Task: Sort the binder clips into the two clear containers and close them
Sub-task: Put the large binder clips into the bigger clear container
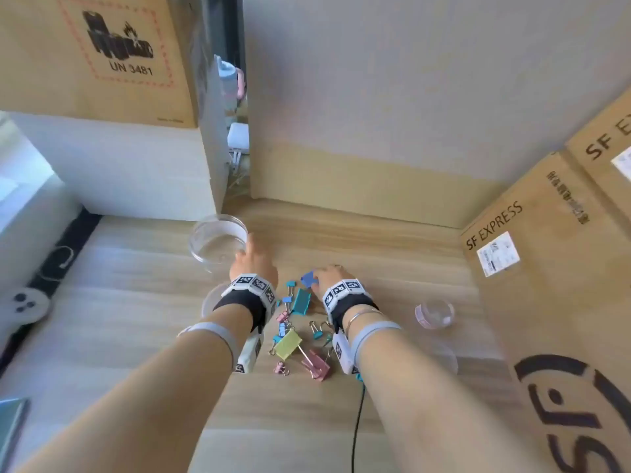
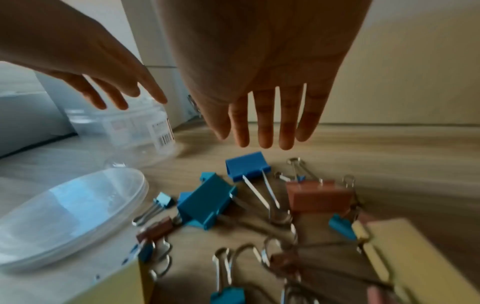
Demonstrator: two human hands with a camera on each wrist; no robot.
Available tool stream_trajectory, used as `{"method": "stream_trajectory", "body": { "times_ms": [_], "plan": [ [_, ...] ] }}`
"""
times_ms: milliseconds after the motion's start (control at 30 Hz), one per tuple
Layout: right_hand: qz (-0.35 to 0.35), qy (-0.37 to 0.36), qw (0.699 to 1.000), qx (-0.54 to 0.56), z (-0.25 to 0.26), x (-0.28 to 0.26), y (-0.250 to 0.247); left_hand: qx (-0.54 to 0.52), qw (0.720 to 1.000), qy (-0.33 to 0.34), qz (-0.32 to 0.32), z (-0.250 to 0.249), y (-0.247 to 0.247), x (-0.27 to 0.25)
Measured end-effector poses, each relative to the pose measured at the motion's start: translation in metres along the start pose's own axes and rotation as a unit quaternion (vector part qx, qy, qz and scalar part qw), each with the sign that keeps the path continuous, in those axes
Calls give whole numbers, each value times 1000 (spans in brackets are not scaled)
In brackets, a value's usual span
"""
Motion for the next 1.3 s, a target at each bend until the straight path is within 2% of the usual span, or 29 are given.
{"method": "stream_trajectory", "body": {
  "times_ms": [100, 233, 433, 567, 667, 767, 867, 933, 1033, 1133, 1200, 1300],
  "plan": [
    [-10, 10, 1000, 23, 0, 13, 17, 14, 999, -37, -1, 17, 7, 6],
    [-21, 42, 996, 73, -2, 32, 37, -8, 999, -43, 32, 30, 26, 13],
    [-10, 27, 999, 41, -4, 45, 41, -43, 998, -20, 40, 21, 30, 17],
    [-9, 31, 997, 63, -3, 45, 42, -48, 997, 23, 56, 10, 30, 17],
    [-40, 52, 986, 154, -5, 42, 28, -50, 994, 62, 68, 3, 24, 17],
    [-121, 59, 963, 231, -9, 36, -1, -61, 994, 75, 44, 4, 8, 22],
    [-227, 39, 931, 284, -4, 29, -39, -117, 992, 40, -34, 20, -14, 37],
    [-273, 9, 905, 327, 10, 29, -62, -136, 989, -2, -65, 37, -19, 50],
    [-275, -60, 892, 354, 45, 32, -83, -159, 986, -52, -9, 56, -5, 68],
    [-247, -124, 912, 304, 75, 39, -79, -177, 980, -77, 39, 64, 10, 72],
    [-240, -141, 916, 290, 87, 41, -71, -193, 977, -82, 38, 68, 14, 70],
    [-276, -131, 891, 336, 93, 40, -69, -198, 976, -77, 46, 72, 19, 68]
  ]
}}
Point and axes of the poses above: each hand's wrist, its own x-axis towards the middle knuckle, its own y-axis out of the palm, z = x × y, the point moved 7 cm from there along x, towards the middle knuckle, and after that the axes turned 7 degrees about -z, right-handed, at the moved point
